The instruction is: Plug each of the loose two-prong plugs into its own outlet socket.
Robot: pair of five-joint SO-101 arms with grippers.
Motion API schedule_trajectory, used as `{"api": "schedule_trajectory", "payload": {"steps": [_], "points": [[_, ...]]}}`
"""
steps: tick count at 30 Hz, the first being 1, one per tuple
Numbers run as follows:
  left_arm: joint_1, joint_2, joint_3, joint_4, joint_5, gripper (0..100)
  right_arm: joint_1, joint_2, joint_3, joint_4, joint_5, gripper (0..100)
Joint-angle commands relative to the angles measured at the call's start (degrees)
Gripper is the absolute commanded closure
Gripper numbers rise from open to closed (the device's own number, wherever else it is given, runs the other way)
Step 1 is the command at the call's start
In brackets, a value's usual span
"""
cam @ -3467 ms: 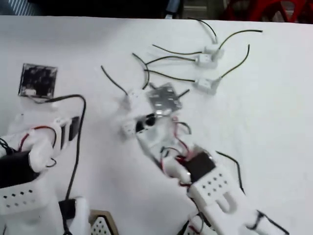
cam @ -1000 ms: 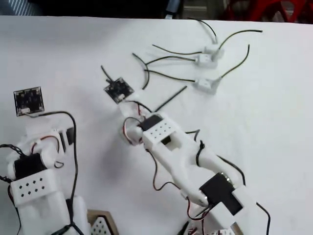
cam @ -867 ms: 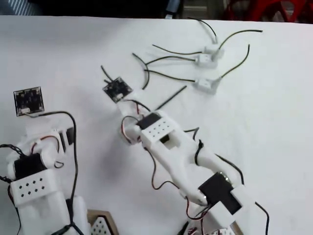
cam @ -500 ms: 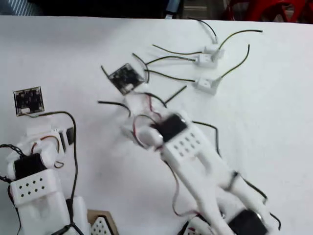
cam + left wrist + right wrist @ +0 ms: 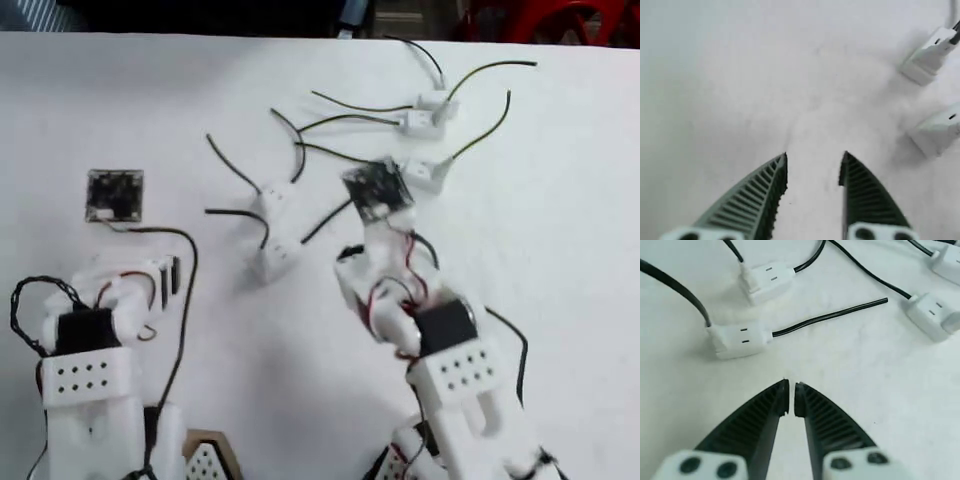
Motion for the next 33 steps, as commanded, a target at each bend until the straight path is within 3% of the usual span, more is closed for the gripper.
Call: {"api": "schedule_trajectory", "payload": {"steps": [1, 8, 18, 33], "points": [[2.95, -1.19, -3.08, -1.05, -3.25, 96, 2.33, -8.31, 5.45, -3.82, 0.35, 98.1], [3.82, -2.77, -2.9, -1.05, -3.25, 98, 4.53, -21.23, 16.97, -6.73, 0.44, 98.1], [3.91, -24.84, 9.85, -3.43, -3.25, 98, 4.62, -28.97, 25.23, -6.73, 0.44, 98.1], [3.91, -45.85, 28.22, -3.25, -3.6, 98, 4.7, -44.7, 42.02, -4.53, 0.35, 98.1]]}}
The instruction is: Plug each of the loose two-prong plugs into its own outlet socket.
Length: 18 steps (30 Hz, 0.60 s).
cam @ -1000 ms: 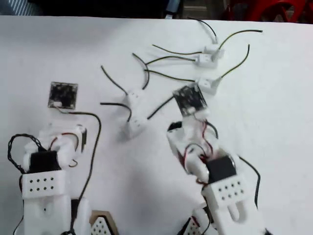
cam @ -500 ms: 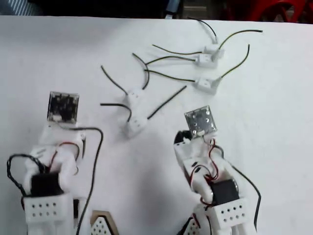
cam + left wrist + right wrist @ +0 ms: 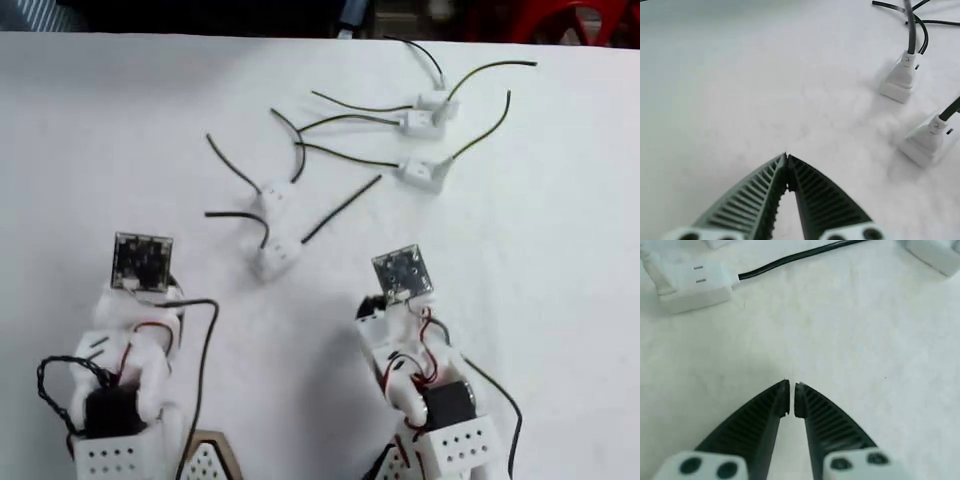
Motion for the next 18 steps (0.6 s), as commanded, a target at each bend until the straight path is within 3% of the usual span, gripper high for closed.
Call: {"api": "schedule_trajectory", "payload": {"steps": [1, 12, 18], "points": [[0.92, -3.65, 2.55, -1.41, -0.44, 98, 0.4, -5.14, 0.7, 2.95, 0.35, 98.1], [0.75, -3.03, 8.97, -4.4, -0.53, 98, 0.31, -4.7, 0.62, 11.12, 0.35, 97.9], [0.66, -3.03, 8.88, 1.05, -0.53, 98, 0.31, -5.14, 0.62, 19.38, 0.35, 98.0]]}}
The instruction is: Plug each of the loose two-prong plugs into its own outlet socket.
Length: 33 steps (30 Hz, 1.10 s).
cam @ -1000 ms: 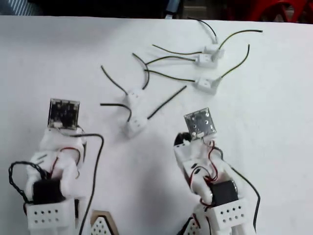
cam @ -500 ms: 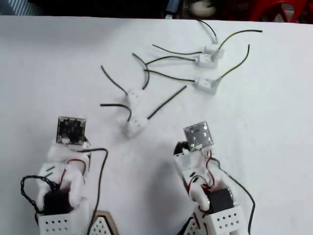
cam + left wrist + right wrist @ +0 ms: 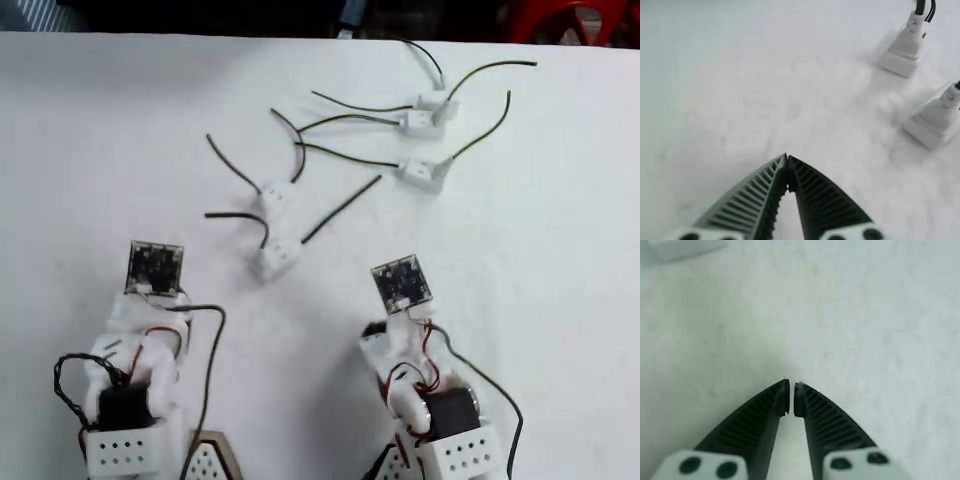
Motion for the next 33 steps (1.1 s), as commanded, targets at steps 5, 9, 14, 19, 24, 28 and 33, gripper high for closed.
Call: {"api": "schedule_trajectory", "payload": {"steps": [5, 9, 14, 19, 24, 28, 33], "points": [[0.31, -0.22, -0.18, 5.01, -0.53, 98, 0.48, 0.22, 0.53, 1.8, 0.35, 98.0], [0.31, -0.22, -0.18, 6.15, -0.53, 98, 0.4, 0.22, 0.53, 1.8, 0.35, 97.8], [0.4, -0.31, -0.18, 16.44, -0.35, 98, 0.4, 0.13, 0.53, 1.8, 0.35, 97.8], [0.4, -0.31, -0.18, 15.91, -0.26, 98, 0.4, 0.13, 0.53, 1.8, 0.35, 97.8], [0.4, -0.31, -0.18, 15.91, -0.26, 98, 0.4, 0.13, 0.53, 1.8, 0.35, 97.8], [0.4, -0.31, -0.18, 15.91, -0.26, 98, 0.4, 0.13, 0.53, 1.8, 0.35, 97.8], [0.4, -0.31, -0.18, 15.91, -0.26, 98, 0.4, 0.13, 0.53, 1.8, 0.35, 97.8]]}}
